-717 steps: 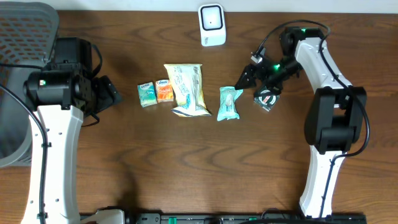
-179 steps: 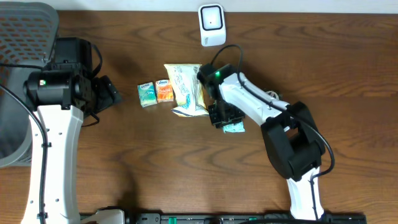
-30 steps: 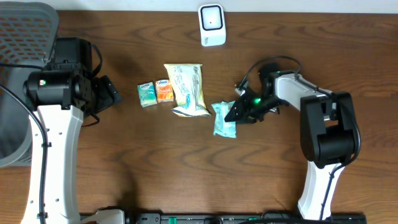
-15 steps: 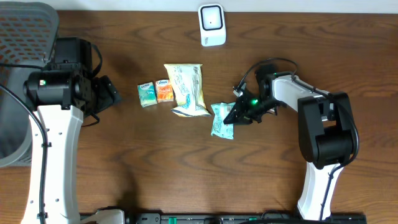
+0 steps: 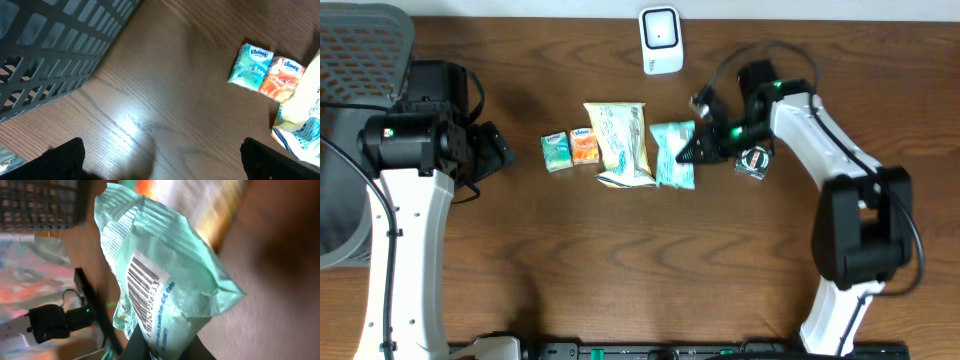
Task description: Scan the item barcode
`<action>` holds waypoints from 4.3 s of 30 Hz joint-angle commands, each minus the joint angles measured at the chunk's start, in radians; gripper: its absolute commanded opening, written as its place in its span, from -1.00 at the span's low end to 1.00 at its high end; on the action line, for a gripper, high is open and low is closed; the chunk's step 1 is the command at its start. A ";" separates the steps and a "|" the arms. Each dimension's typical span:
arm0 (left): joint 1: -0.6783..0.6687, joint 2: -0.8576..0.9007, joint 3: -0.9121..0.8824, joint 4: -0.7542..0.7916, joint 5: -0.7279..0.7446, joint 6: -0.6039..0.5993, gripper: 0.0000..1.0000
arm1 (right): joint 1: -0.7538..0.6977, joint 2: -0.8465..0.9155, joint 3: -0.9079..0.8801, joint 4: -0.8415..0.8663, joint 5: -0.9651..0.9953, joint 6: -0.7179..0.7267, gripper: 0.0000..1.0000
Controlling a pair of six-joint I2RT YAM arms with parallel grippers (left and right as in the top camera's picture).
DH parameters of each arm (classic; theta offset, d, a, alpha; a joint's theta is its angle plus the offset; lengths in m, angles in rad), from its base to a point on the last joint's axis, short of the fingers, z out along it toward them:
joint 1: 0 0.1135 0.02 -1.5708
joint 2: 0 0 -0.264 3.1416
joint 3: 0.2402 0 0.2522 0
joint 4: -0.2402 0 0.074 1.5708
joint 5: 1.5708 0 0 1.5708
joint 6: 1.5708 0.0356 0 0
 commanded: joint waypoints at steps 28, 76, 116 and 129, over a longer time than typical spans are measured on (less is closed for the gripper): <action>0.004 0.005 0.000 -0.003 -0.010 -0.009 0.96 | 0.184 -0.216 0.045 0.256 0.133 -0.018 -0.98; 0.004 0.005 0.000 -0.003 -0.010 -0.009 0.95 | 0.187 -0.216 0.045 0.242 0.148 -0.018 -0.98; 0.004 0.005 0.000 -0.003 -0.010 -0.009 0.96 | 0.356 -0.215 -0.343 0.003 1.603 0.543 -0.98; 0.004 0.005 0.000 -0.003 -0.010 -0.009 0.95 | 0.365 -0.190 -0.384 0.012 1.505 0.568 -0.89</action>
